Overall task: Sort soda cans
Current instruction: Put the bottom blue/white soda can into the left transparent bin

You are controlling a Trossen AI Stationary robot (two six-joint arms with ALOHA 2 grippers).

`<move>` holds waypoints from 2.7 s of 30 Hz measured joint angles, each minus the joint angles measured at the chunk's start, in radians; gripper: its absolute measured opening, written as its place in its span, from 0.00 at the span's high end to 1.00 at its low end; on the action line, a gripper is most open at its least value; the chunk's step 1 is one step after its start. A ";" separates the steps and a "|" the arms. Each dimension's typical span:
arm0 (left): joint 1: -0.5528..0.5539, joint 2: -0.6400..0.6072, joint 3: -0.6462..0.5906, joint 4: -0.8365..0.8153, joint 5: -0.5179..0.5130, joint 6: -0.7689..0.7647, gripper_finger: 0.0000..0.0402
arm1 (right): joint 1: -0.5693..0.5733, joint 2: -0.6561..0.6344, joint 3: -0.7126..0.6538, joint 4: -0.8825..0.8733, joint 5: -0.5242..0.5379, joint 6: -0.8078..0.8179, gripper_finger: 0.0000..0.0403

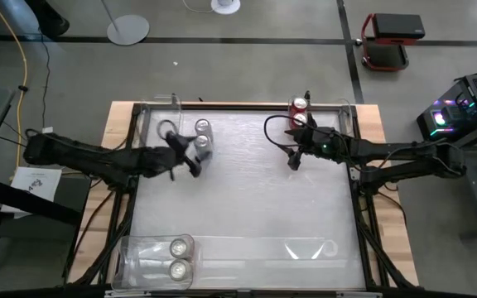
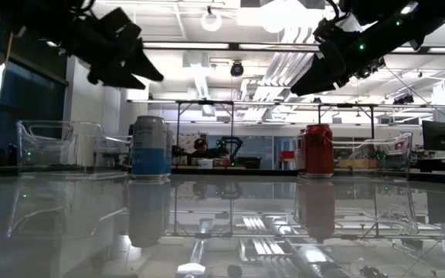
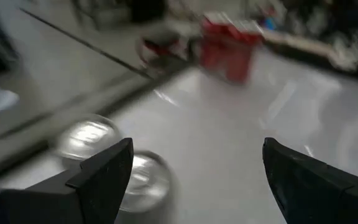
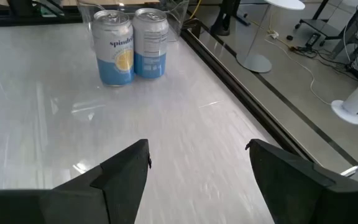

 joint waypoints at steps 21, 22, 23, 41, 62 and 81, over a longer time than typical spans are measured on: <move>0.151 0.186 -0.076 0.177 -0.009 -0.057 0.17 | 0.000 0.000 0.000 0.016 -0.001 0.065 0.33; 0.153 0.203 -0.076 0.188 -0.016 -0.053 0.17 | 0.000 0.000 0.000 0.016 -0.001 0.065 0.33; 0.157 0.219 -0.076 0.197 -0.018 -0.052 0.17 | 0.000 0.000 0.000 0.016 -0.001 0.065 0.33; 0.170 0.320 -0.076 0.278 0.010 -0.101 0.24 | 0.024 0.000 0.000 0.016 -0.008 0.069 0.33; 0.075 0.010 0.140 0.066 0.102 0.123 0.30 | 0.026 0.000 0.000 0.016 -0.008 0.061 0.33; 0.096 -0.085 0.573 -1.111 -0.338 -0.231 0.30 | 0.026 0.000 0.000 0.016 -0.008 0.034 0.33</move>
